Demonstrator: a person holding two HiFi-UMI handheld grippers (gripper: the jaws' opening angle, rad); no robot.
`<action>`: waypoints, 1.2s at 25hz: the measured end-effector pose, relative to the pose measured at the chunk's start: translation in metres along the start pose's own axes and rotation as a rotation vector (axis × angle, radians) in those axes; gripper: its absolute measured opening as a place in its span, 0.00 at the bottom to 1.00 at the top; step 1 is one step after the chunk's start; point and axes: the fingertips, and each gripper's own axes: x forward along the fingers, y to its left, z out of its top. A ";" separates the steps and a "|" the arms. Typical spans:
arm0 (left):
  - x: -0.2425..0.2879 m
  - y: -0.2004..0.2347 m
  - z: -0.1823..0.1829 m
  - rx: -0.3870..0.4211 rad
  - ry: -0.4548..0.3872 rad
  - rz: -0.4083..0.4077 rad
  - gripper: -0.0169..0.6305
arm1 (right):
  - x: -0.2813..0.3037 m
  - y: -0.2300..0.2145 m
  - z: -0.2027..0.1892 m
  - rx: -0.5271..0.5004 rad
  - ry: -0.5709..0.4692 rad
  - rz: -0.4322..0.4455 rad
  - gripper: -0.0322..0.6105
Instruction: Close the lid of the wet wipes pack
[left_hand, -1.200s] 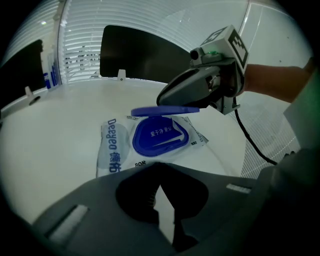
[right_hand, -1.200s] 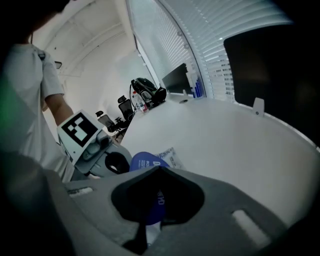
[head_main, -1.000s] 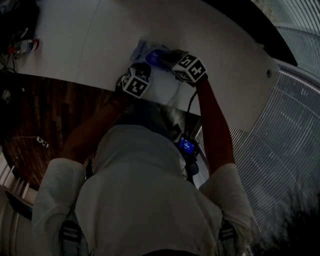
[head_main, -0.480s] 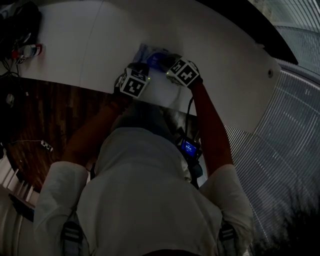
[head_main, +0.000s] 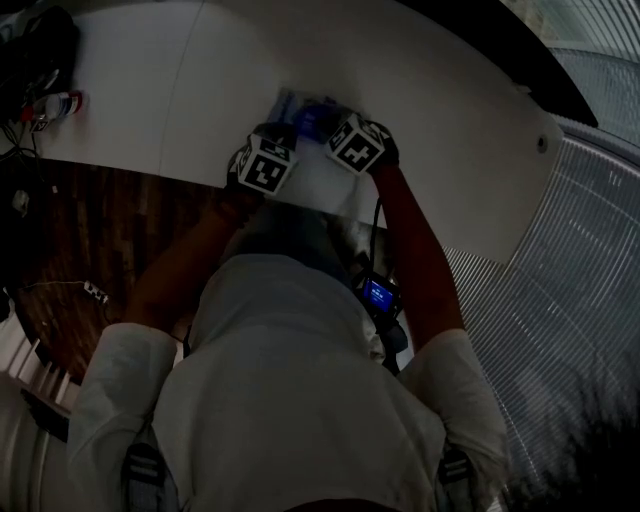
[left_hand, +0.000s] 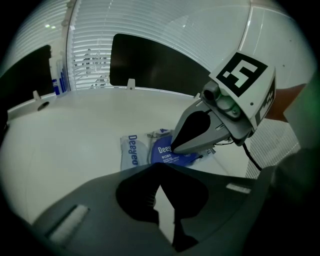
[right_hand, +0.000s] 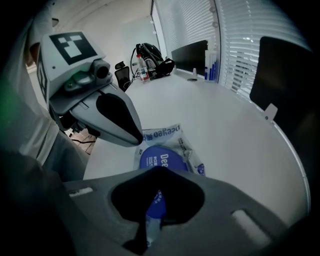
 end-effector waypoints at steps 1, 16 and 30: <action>-0.001 0.000 0.001 0.005 -0.006 -0.002 0.03 | 0.000 0.000 0.001 -0.002 0.000 -0.003 0.05; -0.076 -0.022 0.058 0.038 -0.169 -0.018 0.03 | -0.115 0.005 0.049 0.259 -0.385 -0.282 0.05; -0.185 -0.088 0.157 -0.008 -0.465 -0.129 0.03 | -0.289 0.047 0.114 0.441 -0.900 -0.442 0.05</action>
